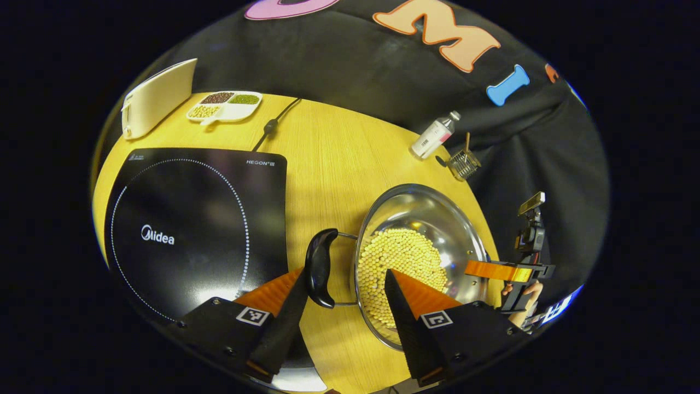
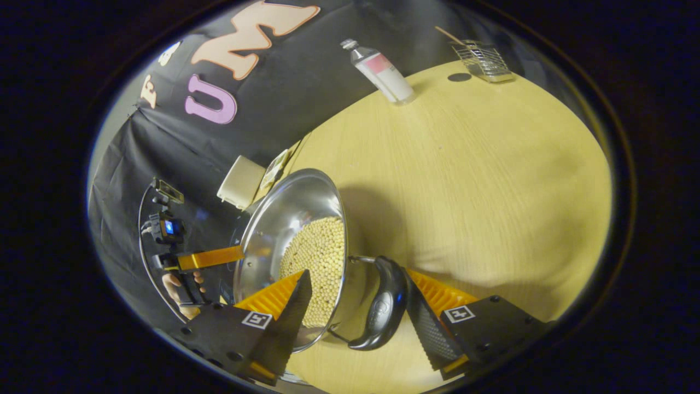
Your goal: First push the handle of the pot to place it horizontally, then grasp the pot with both hands and set it on the induction cooktop.
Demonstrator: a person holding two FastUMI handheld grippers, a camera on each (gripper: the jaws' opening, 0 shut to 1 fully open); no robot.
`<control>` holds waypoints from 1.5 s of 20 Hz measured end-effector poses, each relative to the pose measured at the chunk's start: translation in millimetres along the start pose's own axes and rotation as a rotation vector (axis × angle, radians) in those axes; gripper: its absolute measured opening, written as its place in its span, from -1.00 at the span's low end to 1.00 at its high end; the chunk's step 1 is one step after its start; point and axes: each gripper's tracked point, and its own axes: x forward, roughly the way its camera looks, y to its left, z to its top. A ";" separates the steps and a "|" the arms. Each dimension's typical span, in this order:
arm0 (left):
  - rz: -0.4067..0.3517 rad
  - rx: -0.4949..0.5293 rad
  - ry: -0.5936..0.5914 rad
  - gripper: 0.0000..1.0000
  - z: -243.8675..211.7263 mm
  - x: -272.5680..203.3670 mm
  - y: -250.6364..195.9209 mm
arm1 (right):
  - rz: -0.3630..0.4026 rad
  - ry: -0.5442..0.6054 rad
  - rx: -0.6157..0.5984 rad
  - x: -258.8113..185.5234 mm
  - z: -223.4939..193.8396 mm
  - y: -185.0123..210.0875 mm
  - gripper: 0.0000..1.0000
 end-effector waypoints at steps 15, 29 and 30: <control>0.047 0.034 0.003 0.08 9.0 11.7 10.8 | -0.059 -0.017 0.049 0.5 -0.8 -4.9 0.01; 0.017 0.024 -0.068 -0.01 18.1 -48.3 13.8 | -0.068 -0.072 0.024 -29.0 -7.7 55.1 0.00; 0.022 0.030 -0.071 -0.01 18.7 -58.3 17.1 | -0.062 -0.073 0.020 -29.9 -9.3 64.2 0.00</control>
